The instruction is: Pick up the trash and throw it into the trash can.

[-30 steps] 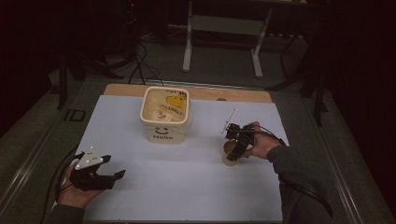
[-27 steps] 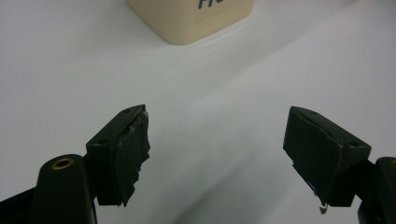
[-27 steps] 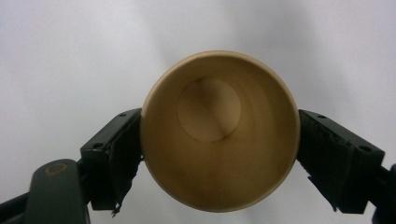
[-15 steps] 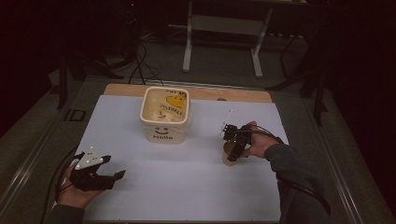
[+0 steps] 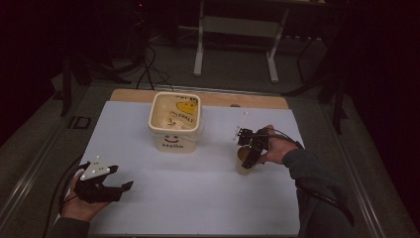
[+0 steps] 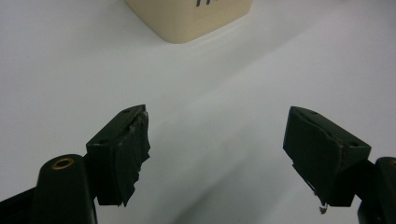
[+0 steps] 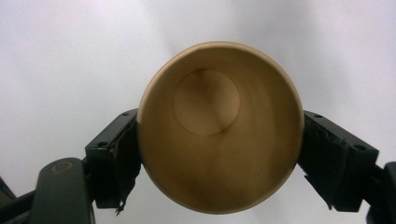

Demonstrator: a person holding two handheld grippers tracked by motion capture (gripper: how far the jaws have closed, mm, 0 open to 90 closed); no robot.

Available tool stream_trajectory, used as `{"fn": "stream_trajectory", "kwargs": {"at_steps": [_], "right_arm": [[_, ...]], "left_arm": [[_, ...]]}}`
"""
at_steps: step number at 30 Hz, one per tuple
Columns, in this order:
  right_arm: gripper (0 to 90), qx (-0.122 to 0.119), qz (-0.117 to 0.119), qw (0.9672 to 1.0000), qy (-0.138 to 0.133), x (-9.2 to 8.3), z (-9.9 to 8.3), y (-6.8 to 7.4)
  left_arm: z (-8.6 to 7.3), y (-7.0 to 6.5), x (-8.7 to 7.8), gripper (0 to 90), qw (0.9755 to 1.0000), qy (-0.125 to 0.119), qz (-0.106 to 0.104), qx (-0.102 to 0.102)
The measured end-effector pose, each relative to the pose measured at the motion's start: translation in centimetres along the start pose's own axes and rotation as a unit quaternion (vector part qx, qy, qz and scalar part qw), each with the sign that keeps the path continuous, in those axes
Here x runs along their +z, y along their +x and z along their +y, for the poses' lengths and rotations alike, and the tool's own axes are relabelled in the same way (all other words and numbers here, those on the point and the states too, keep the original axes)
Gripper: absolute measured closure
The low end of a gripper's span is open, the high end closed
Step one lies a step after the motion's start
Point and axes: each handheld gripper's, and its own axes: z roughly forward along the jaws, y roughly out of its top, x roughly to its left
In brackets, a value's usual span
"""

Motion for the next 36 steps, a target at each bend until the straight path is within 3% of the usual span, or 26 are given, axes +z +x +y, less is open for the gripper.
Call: {"fn": "stream_trajectory", "kwargs": {"at_steps": [7,25,36], "right_arm": [[20.0,-0.009,-0.010,0.9999,-0.004,-2.2,0.5,-0.1],[20.3,-0.015,-0.019,0.9996,-0.010,-4.6,0.9,-0.4],[20.5,-0.029,-0.033,0.9989,-0.017,-7.1,2.3,-0.3]], "left_arm": [[0.0,0.0,0.0,22.3,1.0000,0.001,-0.001,0.001],[0.0,0.0,0.0,22.3,1.0000,0.001,-0.002,0.000],[-0.1,0.0,0.0,22.3,1.0000,0.001,-0.003,-0.001]]}}
